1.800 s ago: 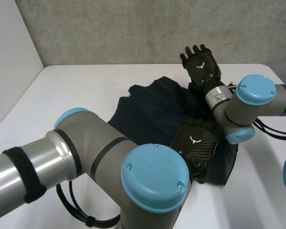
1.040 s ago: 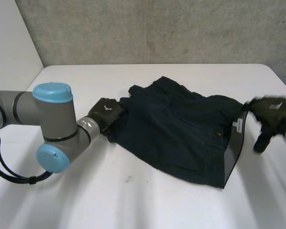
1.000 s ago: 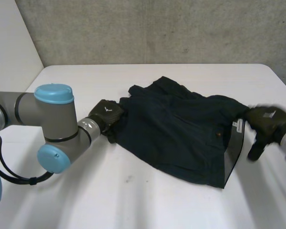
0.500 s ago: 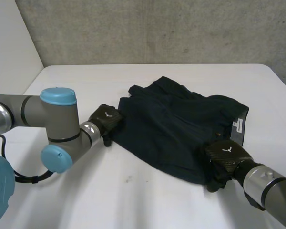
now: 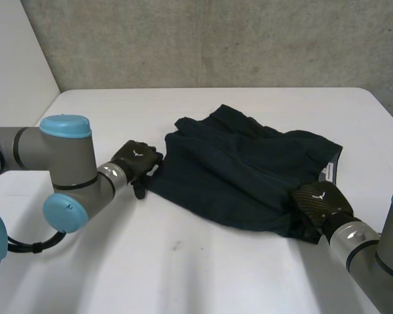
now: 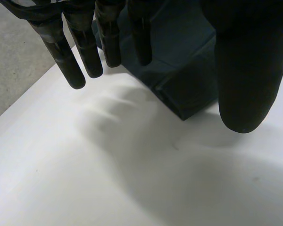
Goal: Fold the shorts.
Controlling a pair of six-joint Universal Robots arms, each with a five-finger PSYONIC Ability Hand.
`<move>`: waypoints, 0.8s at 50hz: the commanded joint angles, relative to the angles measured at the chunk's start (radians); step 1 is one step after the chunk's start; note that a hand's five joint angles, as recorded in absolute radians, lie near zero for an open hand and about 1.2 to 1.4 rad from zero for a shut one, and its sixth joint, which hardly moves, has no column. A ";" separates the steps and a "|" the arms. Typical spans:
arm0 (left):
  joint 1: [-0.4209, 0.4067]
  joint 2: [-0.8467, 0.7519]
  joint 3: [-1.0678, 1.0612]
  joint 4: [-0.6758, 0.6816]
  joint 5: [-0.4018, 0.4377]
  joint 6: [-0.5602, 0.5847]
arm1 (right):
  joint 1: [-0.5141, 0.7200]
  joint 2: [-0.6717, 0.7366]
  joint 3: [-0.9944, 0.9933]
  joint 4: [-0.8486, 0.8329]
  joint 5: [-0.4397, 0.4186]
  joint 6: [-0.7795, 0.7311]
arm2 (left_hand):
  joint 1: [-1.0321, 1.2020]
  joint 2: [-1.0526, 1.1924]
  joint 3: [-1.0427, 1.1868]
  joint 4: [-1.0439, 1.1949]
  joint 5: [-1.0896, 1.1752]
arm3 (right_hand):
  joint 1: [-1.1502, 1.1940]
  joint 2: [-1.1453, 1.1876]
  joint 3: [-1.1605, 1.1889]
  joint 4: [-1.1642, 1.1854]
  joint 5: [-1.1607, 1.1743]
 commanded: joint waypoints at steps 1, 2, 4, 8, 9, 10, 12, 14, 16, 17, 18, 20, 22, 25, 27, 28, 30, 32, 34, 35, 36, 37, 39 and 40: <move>0.005 -0.033 0.023 0.002 -0.001 0.002 | 0.004 -0.034 -0.012 0.009 0.004 0.013 | 0.004 0.020 0.016 0.024 0.027 | 0.440 0.224 0.233 0.209 0.259; 0.005 -0.034 0.024 0.002 -0.001 0.002 | 0.004 -0.037 -0.013 0.010 0.004 0.014 | 0.004 0.020 0.016 0.024 0.027 | 0.440 0.224 0.233 0.209 0.259; 0.005 -0.036 0.026 0.003 -0.001 0.002 | 0.006 -0.039 -0.015 0.010 0.004 0.014 | 0.013 0.028 0.025 0.032 0.036 | 0.440 0.224 0.233 0.209 0.259; -0.001 -0.043 0.034 0.005 -0.001 -0.001 | 0.009 -0.039 -0.018 0.010 0.004 0.014 | 0.028 0.043 0.040 0.047 0.051 | 0.440 0.224 0.233 0.209 0.259; -0.004 -0.046 0.037 0.005 -0.001 -0.001 | 0.009 -0.037 -0.018 0.010 0.006 0.014 | 0.031 0.046 0.043 0.050 0.053 | 0.440 0.224 0.233 0.209 0.259; -0.007 -0.054 0.041 0.005 -0.001 0.001 | 0.009 -0.037 -0.018 0.010 0.006 0.014 | 0.036 0.052 0.049 0.056 0.059 | 0.440 0.224 0.233 0.209 0.259; -0.008 -0.060 0.046 0.005 -0.001 -0.001 | 0.009 -0.037 -0.018 0.010 0.006 0.014 | 0.042 0.058 0.055 0.062 0.065 | 0.440 0.224 0.233 0.209 0.259; -0.013 -0.063 0.047 0.004 -0.001 -0.001 | 0.009 -0.036 -0.018 0.010 0.006 0.014 | 0.045 0.061 0.058 0.065 0.068 | 0.440 0.224 0.233 0.209 0.259; -0.019 -0.063 0.047 0.004 -0.002 -0.001 | 0.007 -0.036 -0.018 0.010 0.006 0.014 | 0.057 0.072 0.069 0.076 0.080 | 0.440 0.224 0.233 0.209 0.259; -0.025 -0.063 0.047 0.004 -0.001 -0.001 | 0.006 -0.036 -0.018 0.010 0.006 0.014 | 0.069 0.084 0.081 0.088 0.092 | 0.440 0.224 0.233 0.209 0.259; -0.034 -0.063 0.049 0.004 -0.001 -0.001 | 0.006 -0.036 -0.018 0.010 0.006 0.013 | 0.083 0.099 0.096 0.103 0.106 | 0.440 0.224 0.233 0.209 0.259; -0.042 -0.063 0.049 0.004 -0.001 -0.002 | 0.004 -0.036 -0.018 0.010 0.006 0.013 | 0.092 0.108 0.105 0.112 0.115 | 0.440 0.224 0.233 0.209 0.259; -0.050 -0.060 0.049 0.004 -0.001 -0.002 | 0.003 -0.034 -0.018 0.010 0.006 0.013 | 0.092 0.108 0.105 0.112 0.115 | 0.440 0.224 0.233 0.209 0.259; -0.051 -0.057 0.052 0.005 -0.002 -0.002 | 0.003 -0.034 -0.018 0.010 0.006 0.013 | 0.092 0.108 0.105 0.112 0.115 | 0.440 0.224 0.233 0.209 0.259; -0.053 -0.057 0.063 0.005 -0.002 -0.007 | 0.004 -0.034 -0.018 0.010 0.006 0.013 | 0.095 0.111 0.108 0.115 0.118 | 0.440 0.224 0.233 0.209 0.259; -0.054 -0.057 0.067 0.005 -0.002 -0.007 | 0.006 -0.034 -0.018 0.010 0.006 0.013 | 0.098 0.113 0.110 0.118 0.121 | 0.440 0.224 0.233 0.209 0.259; -0.056 -0.057 0.081 0.004 -0.004 -0.008 | 0.006 -0.034 -0.018 0.010 0.007 0.013 | 0.101 0.116 0.113 0.121 0.124 | 0.440 0.224 0.233 0.209 0.259; -0.059 -0.057 0.089 0.004 -0.005 -0.007 | 0.006 -0.033 -0.018 0.010 0.007 0.013 | 0.113 0.128 0.125 0.132 0.136 | 0.440 0.224 0.233 0.209 0.259; -0.062 -0.062 0.103 0.004 -0.005 -0.008 | 0.006 -0.033 -0.018 0.010 0.007 0.013 | 0.136 0.152 0.149 0.156 0.159 | 0.440 0.224 0.233 0.209 0.259; -0.064 -0.063 0.107 0.004 -0.005 -0.008 | 0.006 -0.033 -0.018 0.010 0.006 0.013 | 0.139 0.155 0.152 0.159 0.162 | 0.440 0.224 0.233 0.209 0.259; -0.065 -0.065 0.110 0.004 -0.004 -0.008 | 0.004 -0.033 -0.018 0.010 0.007 0.013 | 0.142 0.157 0.154 0.162 0.165 | 0.440 0.224 0.233 0.209 0.259; -0.065 -0.065 0.115 0.004 -0.004 -0.010 | 0.004 -0.033 -0.018 0.010 0.006 0.013 | 0.160 0.175 0.172 0.179 0.183 | 0.440 0.224 0.233 0.209 0.259; -0.067 -0.065 0.119 0.004 -0.004 -0.010 | 0.003 -0.033 -0.018 0.010 0.006 0.013 | 0.201 0.216 0.213 0.220 0.224 | 0.440 0.224 0.233 0.209 0.259; -0.067 -0.066 0.122 0.004 -0.004 -0.010 | 0.001 -0.033 -0.018 0.010 0.006 0.013 | 0.227 0.242 0.239 0.247 0.250 | 0.440 0.224 0.233 0.209 0.259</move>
